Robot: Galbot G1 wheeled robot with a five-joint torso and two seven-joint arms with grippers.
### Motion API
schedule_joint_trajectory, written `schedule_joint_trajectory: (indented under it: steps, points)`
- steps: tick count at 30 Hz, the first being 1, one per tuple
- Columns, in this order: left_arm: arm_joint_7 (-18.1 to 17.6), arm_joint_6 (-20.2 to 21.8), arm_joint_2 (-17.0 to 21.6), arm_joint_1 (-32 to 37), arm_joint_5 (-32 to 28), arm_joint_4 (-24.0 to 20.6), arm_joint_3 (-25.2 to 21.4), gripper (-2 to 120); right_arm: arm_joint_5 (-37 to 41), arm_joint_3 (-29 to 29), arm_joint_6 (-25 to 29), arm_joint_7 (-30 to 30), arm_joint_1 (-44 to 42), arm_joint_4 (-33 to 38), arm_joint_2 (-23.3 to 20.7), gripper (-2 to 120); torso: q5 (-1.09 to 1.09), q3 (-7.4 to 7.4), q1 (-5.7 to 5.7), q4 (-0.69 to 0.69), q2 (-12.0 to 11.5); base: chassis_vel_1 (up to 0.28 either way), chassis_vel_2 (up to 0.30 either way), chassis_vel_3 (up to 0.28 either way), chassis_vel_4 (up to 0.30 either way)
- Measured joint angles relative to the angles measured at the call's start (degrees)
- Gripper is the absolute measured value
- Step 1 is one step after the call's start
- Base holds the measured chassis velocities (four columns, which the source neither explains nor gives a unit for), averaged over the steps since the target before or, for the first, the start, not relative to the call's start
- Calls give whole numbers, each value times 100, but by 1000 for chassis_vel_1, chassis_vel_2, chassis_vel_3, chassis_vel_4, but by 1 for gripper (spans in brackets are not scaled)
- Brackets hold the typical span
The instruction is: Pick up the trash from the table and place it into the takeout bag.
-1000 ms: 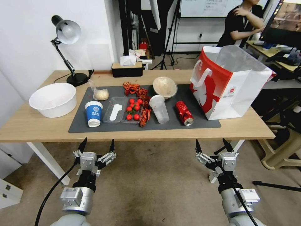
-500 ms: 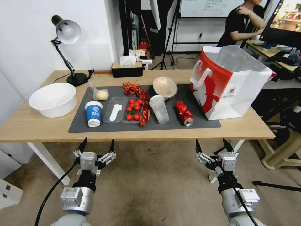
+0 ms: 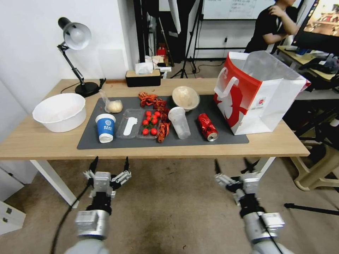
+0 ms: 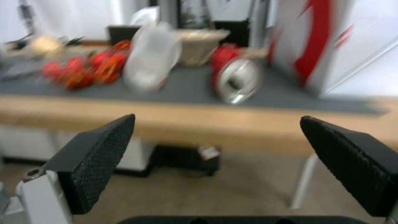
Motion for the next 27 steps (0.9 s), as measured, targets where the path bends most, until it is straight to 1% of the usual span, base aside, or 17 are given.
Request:
schedule_joint_trajectory:
  steps: [1,2,3,4,6,27]
  points:
    - [-70,-38,-22,-25,50,59,41,100,33,-10,66,-26,23,-49,-14,100,-1,0,0,-1,0,0,0,0,0]
    - [-258,-225,-82,-46,90,216,100,100,117,-15,238,-98,75,-149,-40,100,-5,0,0,-2,0,0,0,0,0]
    - [-311,-292,-101,-49,90,263,106,100,150,-19,308,-144,82,-174,-39,100,-1,0,0,-1,0,0,0,0,0]
    - [-325,-315,-104,-52,88,273,111,100,158,-18,327,-159,83,-175,-37,100,-1,0,0,-1,0,0,0,0,0]
    - [-347,-345,-100,-54,79,290,124,100,171,-13,362,-197,78,-175,-29,100,-4,0,0,-1,1,0,0,0,0]
    - [-307,-414,67,-21,-20,165,9,100,168,69,377,-244,40,-158,-8,100,-4,-1,0,-1,0,0,0,0,0]
